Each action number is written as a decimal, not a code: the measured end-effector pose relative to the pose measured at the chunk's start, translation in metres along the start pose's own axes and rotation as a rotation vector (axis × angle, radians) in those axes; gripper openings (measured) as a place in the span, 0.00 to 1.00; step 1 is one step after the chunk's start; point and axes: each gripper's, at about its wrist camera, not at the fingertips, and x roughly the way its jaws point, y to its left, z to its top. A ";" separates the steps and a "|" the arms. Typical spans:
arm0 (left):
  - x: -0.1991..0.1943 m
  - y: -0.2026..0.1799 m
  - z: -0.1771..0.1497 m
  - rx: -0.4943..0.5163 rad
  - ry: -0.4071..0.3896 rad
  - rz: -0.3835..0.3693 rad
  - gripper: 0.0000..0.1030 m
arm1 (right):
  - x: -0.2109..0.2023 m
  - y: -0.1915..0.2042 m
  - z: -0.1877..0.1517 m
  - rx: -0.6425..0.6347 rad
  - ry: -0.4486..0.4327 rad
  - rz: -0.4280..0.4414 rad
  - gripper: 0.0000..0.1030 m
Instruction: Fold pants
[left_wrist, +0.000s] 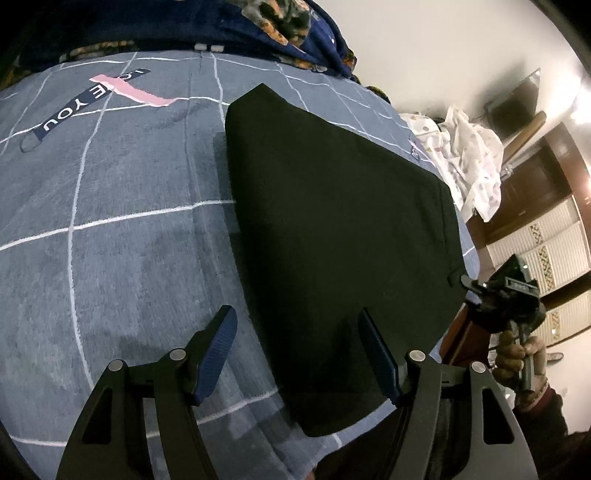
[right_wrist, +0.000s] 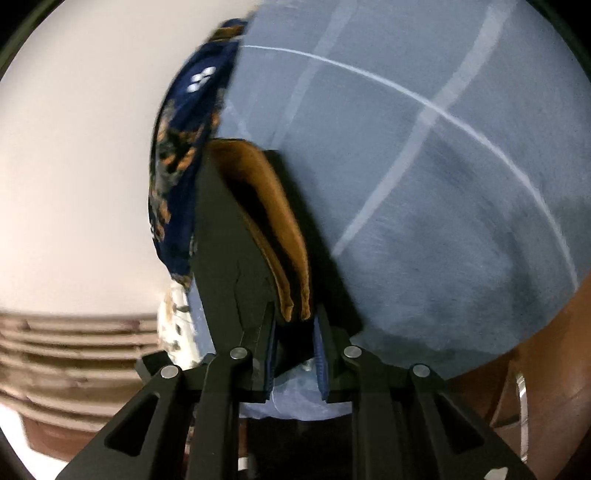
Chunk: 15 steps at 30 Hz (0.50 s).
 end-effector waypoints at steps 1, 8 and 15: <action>0.001 0.000 0.001 0.003 0.001 -0.004 0.67 | 0.000 0.003 0.000 -0.007 0.002 -0.003 0.15; 0.013 -0.009 0.009 0.072 0.022 0.004 0.67 | 0.002 0.026 0.002 -0.145 0.025 -0.094 0.20; 0.019 -0.012 0.018 0.092 0.030 0.000 0.67 | 0.014 0.072 0.015 -0.427 0.019 -0.325 0.38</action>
